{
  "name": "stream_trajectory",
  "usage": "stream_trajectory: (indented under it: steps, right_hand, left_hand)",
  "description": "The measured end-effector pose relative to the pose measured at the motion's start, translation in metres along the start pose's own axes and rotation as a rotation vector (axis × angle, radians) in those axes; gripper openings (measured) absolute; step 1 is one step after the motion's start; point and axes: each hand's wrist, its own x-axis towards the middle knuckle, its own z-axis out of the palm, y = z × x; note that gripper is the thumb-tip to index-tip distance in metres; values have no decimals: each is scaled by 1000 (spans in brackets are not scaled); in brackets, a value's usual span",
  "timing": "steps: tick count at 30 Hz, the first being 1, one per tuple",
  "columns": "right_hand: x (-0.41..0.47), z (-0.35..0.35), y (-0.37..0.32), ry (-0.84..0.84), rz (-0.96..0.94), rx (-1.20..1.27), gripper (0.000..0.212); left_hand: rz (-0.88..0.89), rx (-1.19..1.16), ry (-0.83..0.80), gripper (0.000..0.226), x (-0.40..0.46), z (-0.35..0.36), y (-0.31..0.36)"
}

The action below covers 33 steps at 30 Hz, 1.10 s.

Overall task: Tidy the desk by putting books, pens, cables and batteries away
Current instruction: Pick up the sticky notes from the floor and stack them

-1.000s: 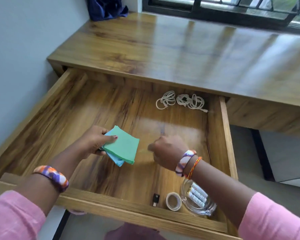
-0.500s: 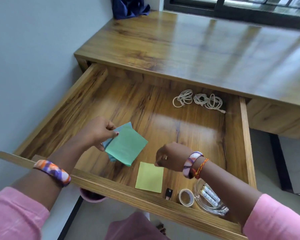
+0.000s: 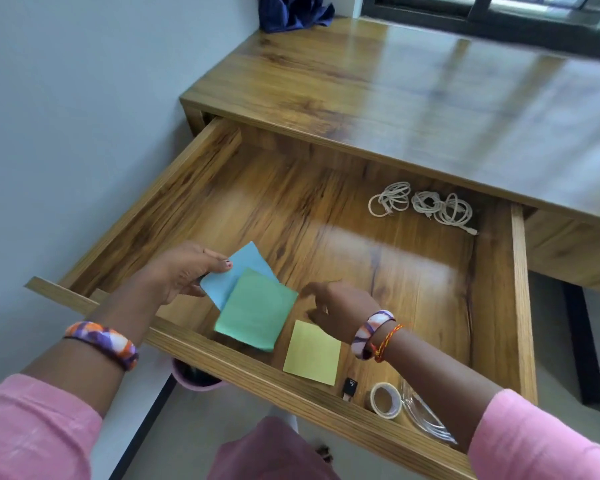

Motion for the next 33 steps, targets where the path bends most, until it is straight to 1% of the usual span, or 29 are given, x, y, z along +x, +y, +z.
stream_trajectory:
  steps: [1,2,3,6,7,8,9,11,12,13,14,16,20,22,27,33]
  right_hand:
    - [1,2,-2,33,-14,-10,42]
    - [2,4,-5,50,-36,-27,48]
    - [3,6,-9,48,-59,-47,51]
    - [8,13,-16,-11,-113,-108,54]
    - [9,15,-18,-30,-125,-127,54]
    - [9,17,-18,-43,-130,-141,54]
    - [9,19,-17,-49,-128,-146,55]
    - [7,20,-13,-65,-104,-148,61]
    - [6,19,-11,-75,-85,-154,65]
    - [5,19,-8,-88,-63,-165,69]
    - [4,18,-5,-105,-42,-173,72]
    - [1,17,0,-142,-5,-180,77]
    - [-6,21,5,-182,46,-152,82]
    - [-8,25,4,-181,58,-137,84]
    - [-7,30,0,-149,36,-139,82]
    - [-3,28,-3,-183,-26,-155,75]
  left_hand:
    - [7,-11,25,12,2,0,-3]
    - [26,40,79,9,4,-1,-6]
    - [52,187,165,8,7,-1,-9]
    - [70,803,471,24,5,1,-15]
    - [87,925,511,27,2,3,-16]
    - [135,974,498,30,2,5,-18]
    - [207,983,434,36,3,7,-20]
    - [335,991,201,51,7,12,-26]
    - [341,1004,88,59,8,16,-27]
    - [307,1014,9,62,8,19,-28]
    - [255,1037,-34,61,8,24,-29]
    - [183,1078,-37,59,7,35,-29]
    - [73,1126,15,82,5,48,-33]
    - [47,1182,45,88,3,50,-34]
    - [106,1284,90,86,-1,52,-34]
    - [125,1333,38,78,-3,48,-37]
